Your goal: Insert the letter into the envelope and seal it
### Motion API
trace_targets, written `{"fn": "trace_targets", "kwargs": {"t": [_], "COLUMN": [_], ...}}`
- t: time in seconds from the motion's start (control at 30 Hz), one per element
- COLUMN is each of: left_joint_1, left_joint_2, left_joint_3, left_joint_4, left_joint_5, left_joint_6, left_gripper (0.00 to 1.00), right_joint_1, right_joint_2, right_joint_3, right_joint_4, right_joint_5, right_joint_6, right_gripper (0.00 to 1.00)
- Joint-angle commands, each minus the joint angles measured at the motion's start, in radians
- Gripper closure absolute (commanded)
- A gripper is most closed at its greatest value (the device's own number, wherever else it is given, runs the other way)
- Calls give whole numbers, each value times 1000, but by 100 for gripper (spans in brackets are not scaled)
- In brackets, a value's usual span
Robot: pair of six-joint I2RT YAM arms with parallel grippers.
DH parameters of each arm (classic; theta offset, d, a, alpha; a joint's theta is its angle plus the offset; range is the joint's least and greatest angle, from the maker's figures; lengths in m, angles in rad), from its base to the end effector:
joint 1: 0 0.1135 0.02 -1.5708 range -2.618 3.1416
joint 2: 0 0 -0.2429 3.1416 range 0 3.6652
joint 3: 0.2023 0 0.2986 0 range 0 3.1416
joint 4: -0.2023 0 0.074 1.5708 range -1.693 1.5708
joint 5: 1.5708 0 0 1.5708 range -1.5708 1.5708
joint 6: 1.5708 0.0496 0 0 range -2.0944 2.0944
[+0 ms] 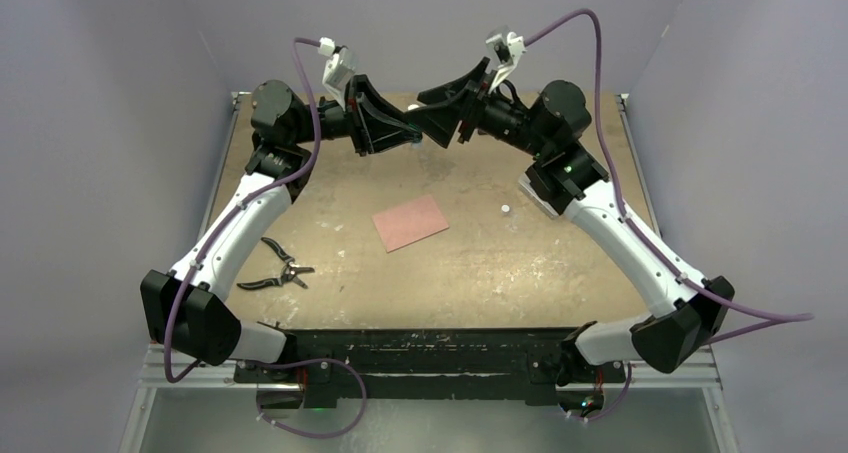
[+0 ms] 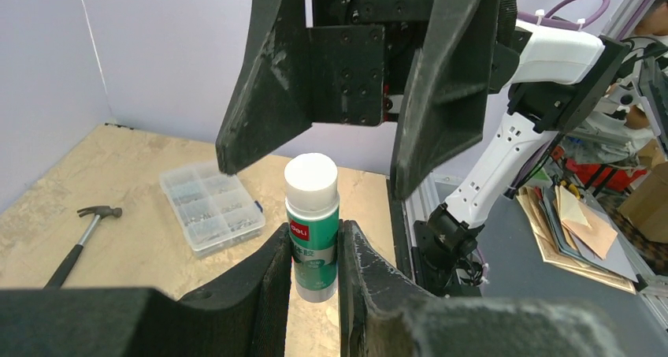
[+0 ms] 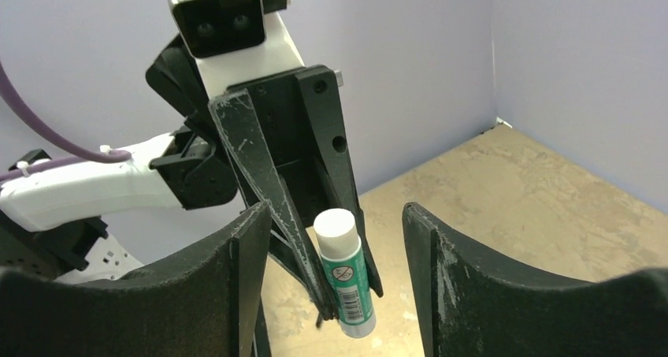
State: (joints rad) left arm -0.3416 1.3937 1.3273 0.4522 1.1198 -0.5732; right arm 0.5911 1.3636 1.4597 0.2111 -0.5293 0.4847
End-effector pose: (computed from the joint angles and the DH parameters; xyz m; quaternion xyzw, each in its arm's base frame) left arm 0.3258 -0.1632 0.4290 0.3830 0.5209 -0.5765 0.4997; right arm 0.2906 0.2252 0.4743 -0.2411 0.5580 0.5317 0.5897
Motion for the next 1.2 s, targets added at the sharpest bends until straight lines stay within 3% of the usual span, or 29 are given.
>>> {"fn": "trace_targets", "kwargs": {"t": [0.0,0.4,0.5,0.63,0.87,0.9,1.07,1.17], "left_joint_1": [1,1,2,2,3,2,1,1], "left_joint_2": [-1,-1,1,7,7,7,-3,-2], "left_joint_3": [29,24,25,32,35,38,10,-60], "left_joint_4": [29,119,150,156,151,151,169,305], "left_joint_5": [12,-11,-20,-18,-34,-43,-171,-244], "left_joint_6": [-11,-101,-137,-149,-162,-169,-236,-368], "left_gripper": [100,100,100,100,100,97,62,52], "right_joint_1": [5,6,6,6,5,6,6,5], "right_joint_2": [2,22,32,33,22,18,-36,-63], "right_joint_3": [54,56,55,46,45,35,-81,-152], "right_joint_4": [-19,6,26,21,43,68,332,481], "right_joint_5": [-43,-67,-83,-80,-87,-80,76,185], "right_joint_6": [-63,-45,-27,-24,8,27,193,297], "right_gripper": [35,66,65,54,84,86,89,89]}}
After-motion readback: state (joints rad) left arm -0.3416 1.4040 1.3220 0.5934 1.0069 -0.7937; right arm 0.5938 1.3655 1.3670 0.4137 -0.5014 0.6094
